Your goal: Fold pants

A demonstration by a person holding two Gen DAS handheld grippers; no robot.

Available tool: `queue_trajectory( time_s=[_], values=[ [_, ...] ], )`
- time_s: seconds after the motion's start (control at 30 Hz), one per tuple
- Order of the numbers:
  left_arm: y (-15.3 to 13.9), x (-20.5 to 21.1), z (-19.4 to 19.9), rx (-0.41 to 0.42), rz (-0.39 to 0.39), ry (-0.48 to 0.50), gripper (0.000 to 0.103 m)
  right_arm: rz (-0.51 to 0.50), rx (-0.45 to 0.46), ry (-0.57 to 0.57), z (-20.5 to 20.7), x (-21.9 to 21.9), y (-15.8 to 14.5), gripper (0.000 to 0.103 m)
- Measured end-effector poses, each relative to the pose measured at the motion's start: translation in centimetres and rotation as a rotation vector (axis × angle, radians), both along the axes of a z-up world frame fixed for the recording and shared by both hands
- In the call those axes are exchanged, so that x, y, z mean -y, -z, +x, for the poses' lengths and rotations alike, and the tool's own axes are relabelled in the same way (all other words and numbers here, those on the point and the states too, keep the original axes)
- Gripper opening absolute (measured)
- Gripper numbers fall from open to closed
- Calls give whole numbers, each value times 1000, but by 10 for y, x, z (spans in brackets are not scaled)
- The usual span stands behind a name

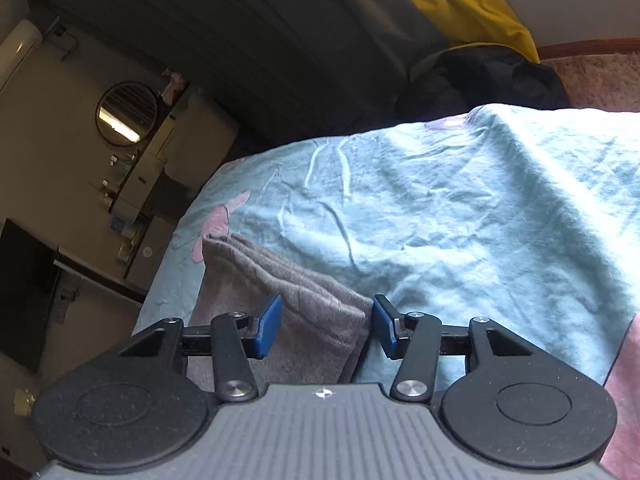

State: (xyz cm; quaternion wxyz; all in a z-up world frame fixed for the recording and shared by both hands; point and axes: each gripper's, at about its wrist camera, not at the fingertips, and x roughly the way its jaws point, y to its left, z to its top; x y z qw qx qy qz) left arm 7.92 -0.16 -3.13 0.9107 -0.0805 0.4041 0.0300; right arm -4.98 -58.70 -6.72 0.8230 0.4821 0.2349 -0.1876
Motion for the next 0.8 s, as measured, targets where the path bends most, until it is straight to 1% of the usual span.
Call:
queue_trajectory(
  time_s=[0.1, 0.13, 0.23, 0.27, 0.3, 0.33, 0.37, 0.43, 0.5, 0.57, 0.63, 0.73, 0.8],
  values=[
    [-1, 5, -1, 4, 8, 19, 96, -52, -31, -27, 4, -6, 3, 40],
    [-1, 6, -1, 5, 9, 22, 96, -40, -31, -21, 3, -6, 6, 40],
    [1, 7, -2, -7, 17, 30, 96, 42, 0, 26, 6, 3, 13, 40],
    [1, 7, -2, -9, 16, 32, 96, 54, 5, 32, 8, 5, 12, 40],
    [0, 7, -3, -8, 10, 32, 96, 45, 2, 30, 10, 4, 10, 40],
    [0, 6, -3, -7, 1, 30, 96, 16, -8, 17, 14, 2, 5, 32],
    [-1, 5, -3, -8, -8, 27, 96, -21, -27, 7, 17, -1, 0, 17],
    [-2, 3, -3, -9, -24, 24, 96, -95, -66, -13, 23, -9, -14, 16],
    [-2, 2, -4, -11, -36, 24, 96, -155, -64, -38, 28, -18, -30, 15],
    [-4, 2, -5, -9, -50, 27, 96, -219, -41, -89, 35, -33, -53, 14],
    [-5, 3, -6, -5, -62, 35, 96, -302, -17, -177, 49, -56, -79, 14],
    [-8, 4, -9, 2, -70, 47, 96, -413, 33, -353, 72, -107, -111, 14],
    [-11, 4, -11, 9, -77, 58, 96, -467, 57, -493, 89, -154, -126, 14]
  ],
)
